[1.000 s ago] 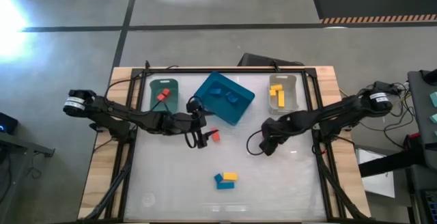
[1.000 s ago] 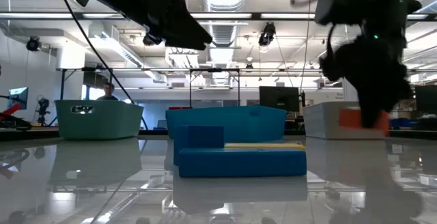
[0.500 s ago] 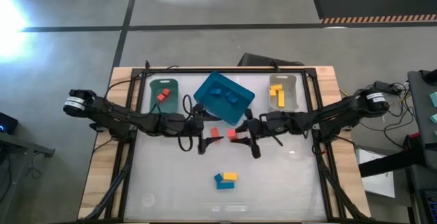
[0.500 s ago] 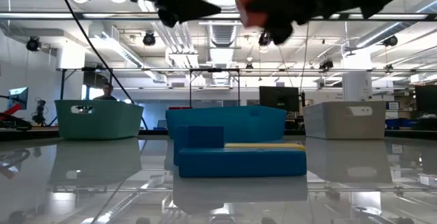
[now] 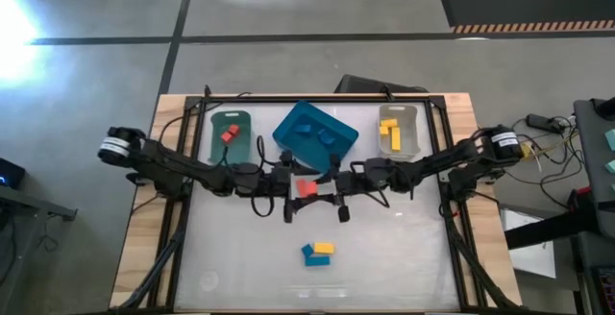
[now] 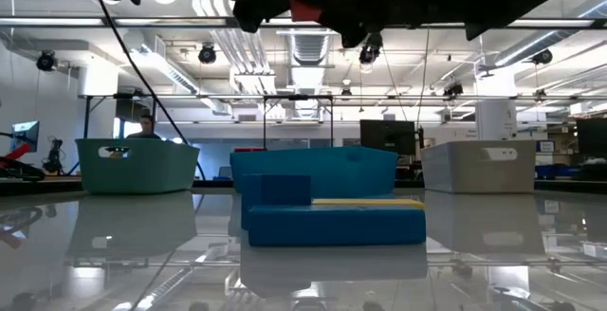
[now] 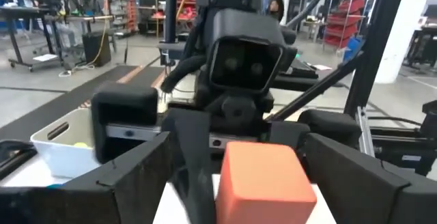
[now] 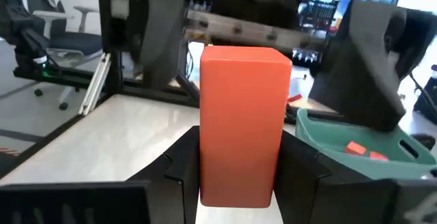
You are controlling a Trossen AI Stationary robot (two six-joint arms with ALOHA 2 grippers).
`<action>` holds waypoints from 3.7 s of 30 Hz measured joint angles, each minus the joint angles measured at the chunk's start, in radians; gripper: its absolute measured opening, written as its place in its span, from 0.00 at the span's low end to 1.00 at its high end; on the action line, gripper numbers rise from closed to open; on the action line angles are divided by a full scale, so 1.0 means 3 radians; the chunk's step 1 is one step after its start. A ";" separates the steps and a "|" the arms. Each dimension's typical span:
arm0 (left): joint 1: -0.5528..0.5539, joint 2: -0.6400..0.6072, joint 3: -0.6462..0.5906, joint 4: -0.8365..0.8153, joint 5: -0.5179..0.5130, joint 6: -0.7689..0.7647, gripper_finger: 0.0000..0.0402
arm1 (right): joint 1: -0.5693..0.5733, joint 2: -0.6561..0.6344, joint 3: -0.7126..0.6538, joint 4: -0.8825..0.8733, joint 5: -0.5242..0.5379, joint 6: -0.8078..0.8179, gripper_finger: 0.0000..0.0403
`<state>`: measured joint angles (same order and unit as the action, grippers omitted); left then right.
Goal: Sort & place blocks by color
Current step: Put the orange block into the green bin, then put the yellow block into the gray bin
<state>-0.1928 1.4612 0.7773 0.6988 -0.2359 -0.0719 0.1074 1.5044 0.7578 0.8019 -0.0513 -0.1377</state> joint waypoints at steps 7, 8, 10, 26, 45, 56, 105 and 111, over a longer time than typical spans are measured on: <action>-0.0010 0.0064 -0.0002 0.0002 -0.0001 0.0010 0.70 | -0.0026 -0.0038 0.0025 -0.0010 -0.0003 -0.0025 0.31; -0.0013 0.0062 -0.0001 0.0003 -0.0009 0.0012 0.68 | -0.0030 -0.0043 0.0025 -0.0004 -0.0005 -0.0025 0.31; -0.0011 0.0061 -0.0001 0.0002 -0.0013 0.0012 0.62 | -0.0033 -0.0052 0.0024 -0.0018 -0.0004 -0.0025 0.31; -0.0013 0.0060 -0.0005 -0.0032 -0.0260 -0.0018 0.31 | -0.0067 -0.0053 0.0019 -0.0160 0.0245 -0.0014 0.40; -0.0011 0.0061 -0.0005 -0.0038 -0.0370 0.0015 0.29 | -0.0115 -0.0064 0.0019 -0.0139 0.0266 0.0241 0.51; -0.0009 -0.0089 0.0001 -0.0388 -0.0657 -0.0096 0.29 | -0.0164 -0.0248 0.0018 -0.0338 0.0280 0.0495 0.67; 0.2695 -0.0145 0.0435 -0.5775 0.0422 -0.0767 0.43 | -0.0245 -0.0797 0.0019 -0.1553 0.0706 0.0820 0.66; 0.2693 -0.0164 0.0435 -0.5772 0.0418 -0.0755 0.49 | -0.0245 -0.0797 0.0019 -0.1731 0.0704 0.1022 0.66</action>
<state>0.6151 1.4121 0.9077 -1.0329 -0.1104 -0.2983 0.0338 1.2652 0.7635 0.2826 0.1600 0.1687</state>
